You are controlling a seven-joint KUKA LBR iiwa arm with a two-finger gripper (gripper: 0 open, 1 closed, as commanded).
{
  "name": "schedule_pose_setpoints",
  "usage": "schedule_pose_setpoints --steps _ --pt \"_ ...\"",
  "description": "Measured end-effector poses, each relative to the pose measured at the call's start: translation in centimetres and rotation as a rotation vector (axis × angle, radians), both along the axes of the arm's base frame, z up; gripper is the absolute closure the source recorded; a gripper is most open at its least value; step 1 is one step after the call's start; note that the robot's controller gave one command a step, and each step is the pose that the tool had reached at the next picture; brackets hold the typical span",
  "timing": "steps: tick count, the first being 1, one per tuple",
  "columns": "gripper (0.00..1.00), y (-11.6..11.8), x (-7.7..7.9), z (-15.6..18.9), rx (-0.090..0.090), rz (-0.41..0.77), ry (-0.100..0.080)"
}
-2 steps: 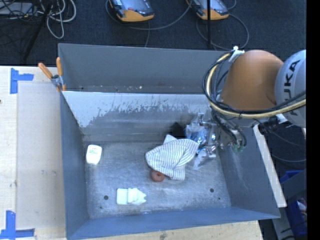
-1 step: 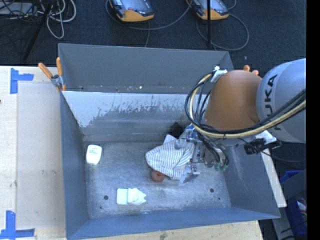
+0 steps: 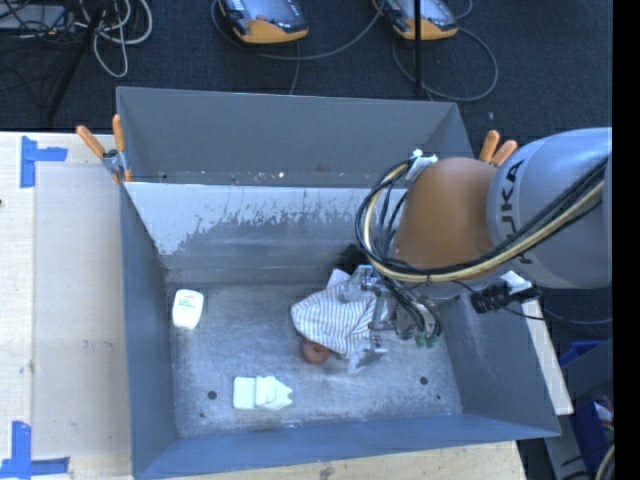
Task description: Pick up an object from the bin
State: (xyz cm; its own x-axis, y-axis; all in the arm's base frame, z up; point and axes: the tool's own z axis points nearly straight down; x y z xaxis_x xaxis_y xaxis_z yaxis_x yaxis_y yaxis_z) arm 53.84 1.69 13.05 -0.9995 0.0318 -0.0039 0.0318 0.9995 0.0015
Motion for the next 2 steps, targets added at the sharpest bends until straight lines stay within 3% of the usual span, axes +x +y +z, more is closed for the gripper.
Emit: schedule_pose_setpoints --steps 1,2 --pt "1.00 0.72 -1.60 -4.71 -0.007 -0.057 -0.025" --pt "0.00 1.24 -1.98 -5.22 0.000 -0.052 -0.015"
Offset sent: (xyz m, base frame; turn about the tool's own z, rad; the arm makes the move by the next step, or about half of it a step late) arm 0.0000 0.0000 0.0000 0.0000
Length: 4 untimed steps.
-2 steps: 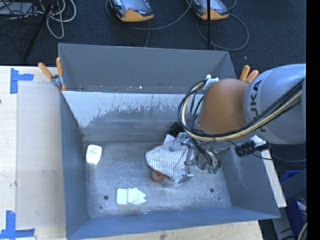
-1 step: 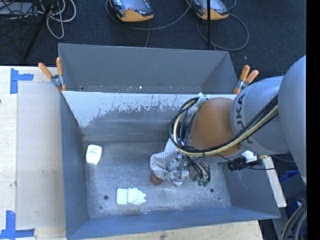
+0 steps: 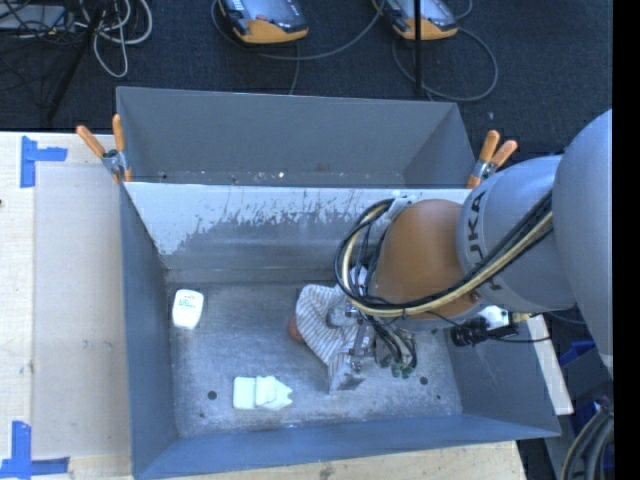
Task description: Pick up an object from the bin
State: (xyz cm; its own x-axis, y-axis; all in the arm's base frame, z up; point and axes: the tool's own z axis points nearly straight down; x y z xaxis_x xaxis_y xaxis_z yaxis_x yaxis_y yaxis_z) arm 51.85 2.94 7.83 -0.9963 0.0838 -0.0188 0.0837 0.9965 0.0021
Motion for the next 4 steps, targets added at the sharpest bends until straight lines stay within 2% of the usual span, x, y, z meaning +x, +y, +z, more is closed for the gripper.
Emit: schedule_pose_setpoints --steps 1,2,3,4 --pt "0.00 0.0 0.0 0.0 0.000 0.000 0.000" --pt "1.00 1.0 1.5 0.7 0.000 -0.067 0.019" --pt "1.00 1.0 1.5 0.7 0.000 -0.066 0.019" --pt "1.00 0.5 1.4 10.6 0.000 -0.072 0.019"
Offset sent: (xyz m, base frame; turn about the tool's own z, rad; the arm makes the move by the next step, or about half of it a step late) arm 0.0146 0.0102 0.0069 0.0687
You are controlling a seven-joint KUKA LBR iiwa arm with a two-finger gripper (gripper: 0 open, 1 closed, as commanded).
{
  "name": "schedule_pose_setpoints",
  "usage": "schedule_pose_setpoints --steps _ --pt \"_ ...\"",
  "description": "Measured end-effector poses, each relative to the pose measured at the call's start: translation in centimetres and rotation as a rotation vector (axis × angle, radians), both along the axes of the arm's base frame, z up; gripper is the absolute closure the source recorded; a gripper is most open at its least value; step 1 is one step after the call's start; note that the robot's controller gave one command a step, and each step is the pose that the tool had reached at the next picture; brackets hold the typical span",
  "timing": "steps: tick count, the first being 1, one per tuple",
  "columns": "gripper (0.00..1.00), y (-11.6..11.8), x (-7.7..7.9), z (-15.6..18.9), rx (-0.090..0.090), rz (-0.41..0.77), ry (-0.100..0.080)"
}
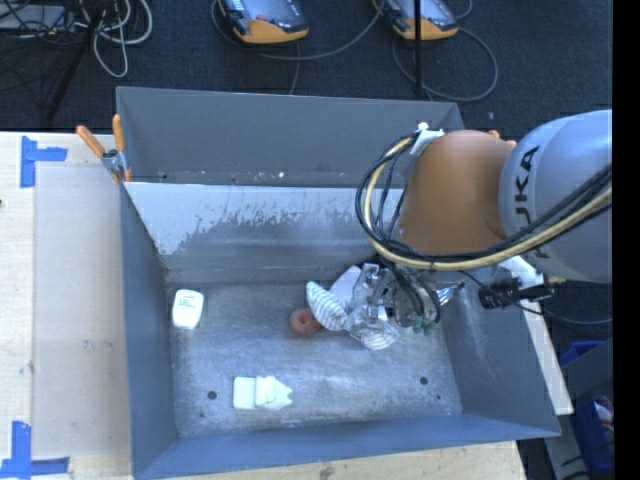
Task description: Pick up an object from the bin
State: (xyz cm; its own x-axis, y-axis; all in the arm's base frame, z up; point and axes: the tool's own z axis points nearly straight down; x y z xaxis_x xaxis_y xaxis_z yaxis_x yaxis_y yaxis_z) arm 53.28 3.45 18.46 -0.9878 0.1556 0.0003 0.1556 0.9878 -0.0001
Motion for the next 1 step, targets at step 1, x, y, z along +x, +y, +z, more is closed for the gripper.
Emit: schedule_pose_setpoints --steps 1 --pt "1.00 0.00 0.00 0.00 0.000 0.001 0.000"
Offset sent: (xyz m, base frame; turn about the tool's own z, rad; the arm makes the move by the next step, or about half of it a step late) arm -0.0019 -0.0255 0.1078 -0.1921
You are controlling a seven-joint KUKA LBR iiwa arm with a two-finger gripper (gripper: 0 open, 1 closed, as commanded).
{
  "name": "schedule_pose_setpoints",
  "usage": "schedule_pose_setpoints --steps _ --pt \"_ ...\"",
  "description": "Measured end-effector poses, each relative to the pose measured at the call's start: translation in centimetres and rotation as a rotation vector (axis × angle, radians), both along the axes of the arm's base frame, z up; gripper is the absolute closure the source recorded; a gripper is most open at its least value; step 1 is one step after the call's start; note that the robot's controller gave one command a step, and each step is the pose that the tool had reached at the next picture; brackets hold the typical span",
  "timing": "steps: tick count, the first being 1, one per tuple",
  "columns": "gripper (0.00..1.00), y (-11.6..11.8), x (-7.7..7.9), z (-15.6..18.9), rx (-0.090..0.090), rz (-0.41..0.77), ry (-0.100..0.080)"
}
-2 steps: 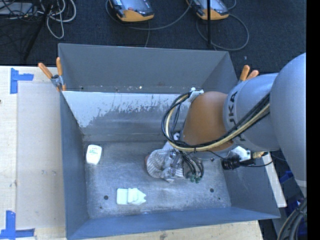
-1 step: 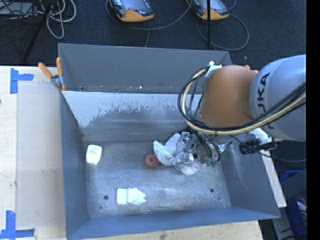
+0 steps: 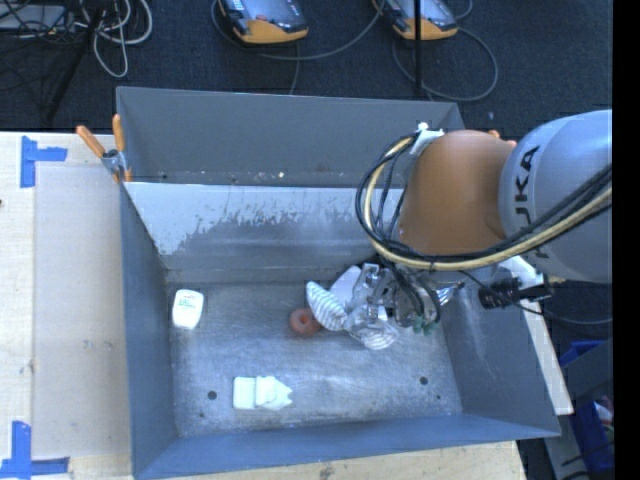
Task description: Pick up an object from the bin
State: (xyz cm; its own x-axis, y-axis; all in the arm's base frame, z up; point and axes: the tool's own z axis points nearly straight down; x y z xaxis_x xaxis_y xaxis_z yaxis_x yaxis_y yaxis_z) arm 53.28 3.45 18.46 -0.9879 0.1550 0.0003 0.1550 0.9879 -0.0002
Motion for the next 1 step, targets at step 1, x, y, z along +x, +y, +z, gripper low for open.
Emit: schedule_pose_setpoints --steps 1 --pt "1.00 -0.80 -0.18 3.35 0.000 0.063 0.006"
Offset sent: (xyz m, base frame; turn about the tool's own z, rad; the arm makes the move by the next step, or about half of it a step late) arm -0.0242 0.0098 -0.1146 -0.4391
